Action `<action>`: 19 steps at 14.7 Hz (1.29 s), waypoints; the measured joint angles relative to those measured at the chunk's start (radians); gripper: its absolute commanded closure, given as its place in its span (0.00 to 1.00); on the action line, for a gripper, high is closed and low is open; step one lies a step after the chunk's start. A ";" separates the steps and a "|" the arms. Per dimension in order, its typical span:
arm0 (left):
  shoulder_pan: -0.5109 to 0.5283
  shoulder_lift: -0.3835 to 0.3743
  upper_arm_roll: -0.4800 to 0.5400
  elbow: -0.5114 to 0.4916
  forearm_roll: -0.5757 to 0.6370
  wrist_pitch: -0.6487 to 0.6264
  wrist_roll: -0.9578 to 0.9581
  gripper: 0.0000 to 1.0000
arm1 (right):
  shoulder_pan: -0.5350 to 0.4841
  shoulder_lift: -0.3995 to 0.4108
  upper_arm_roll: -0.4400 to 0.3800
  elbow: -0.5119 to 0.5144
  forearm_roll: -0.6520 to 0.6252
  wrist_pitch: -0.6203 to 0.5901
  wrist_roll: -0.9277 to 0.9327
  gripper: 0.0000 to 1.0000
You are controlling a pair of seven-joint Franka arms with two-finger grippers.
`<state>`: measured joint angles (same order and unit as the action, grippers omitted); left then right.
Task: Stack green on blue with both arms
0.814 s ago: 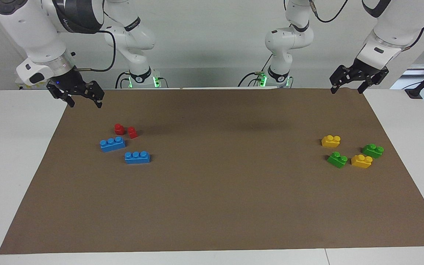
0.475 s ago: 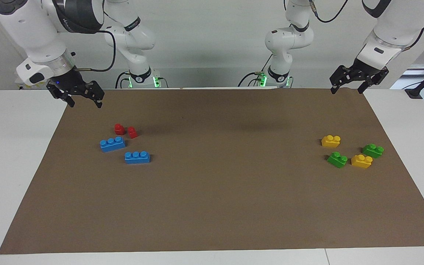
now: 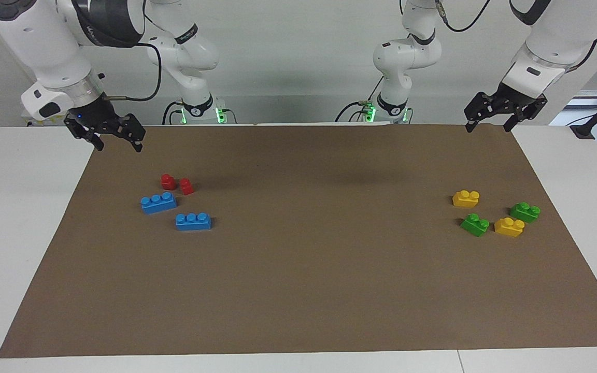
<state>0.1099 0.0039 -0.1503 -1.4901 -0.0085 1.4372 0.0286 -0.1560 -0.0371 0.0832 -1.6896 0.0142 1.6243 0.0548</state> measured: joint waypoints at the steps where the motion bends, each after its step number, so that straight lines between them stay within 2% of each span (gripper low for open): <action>1: 0.000 0.000 0.001 0.000 0.000 0.000 0.000 0.00 | 0.000 0.000 0.000 0.000 0.000 0.023 0.049 0.00; 7: 0.001 -0.001 0.004 -0.014 0.000 -0.002 0.000 0.00 | 0.000 0.033 0.000 -0.003 0.008 0.108 0.491 0.00; 13: 0.001 -0.006 0.004 -0.019 0.000 -0.003 0.000 0.00 | -0.006 0.126 -0.001 -0.002 0.199 0.158 0.984 0.00; 16: 0.001 -0.012 0.005 -0.037 0.000 -0.003 -0.007 0.00 | -0.012 0.173 -0.002 -0.002 0.253 0.183 1.098 0.00; 19: 0.003 -0.027 0.007 -0.068 0.000 0.005 -0.027 0.00 | -0.030 0.225 -0.004 -0.004 0.291 0.183 1.124 0.00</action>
<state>0.1134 -0.0234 -0.1431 -1.5582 -0.0084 1.4418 0.0017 -0.1864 0.1880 0.0791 -1.6935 0.3055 1.8077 1.1784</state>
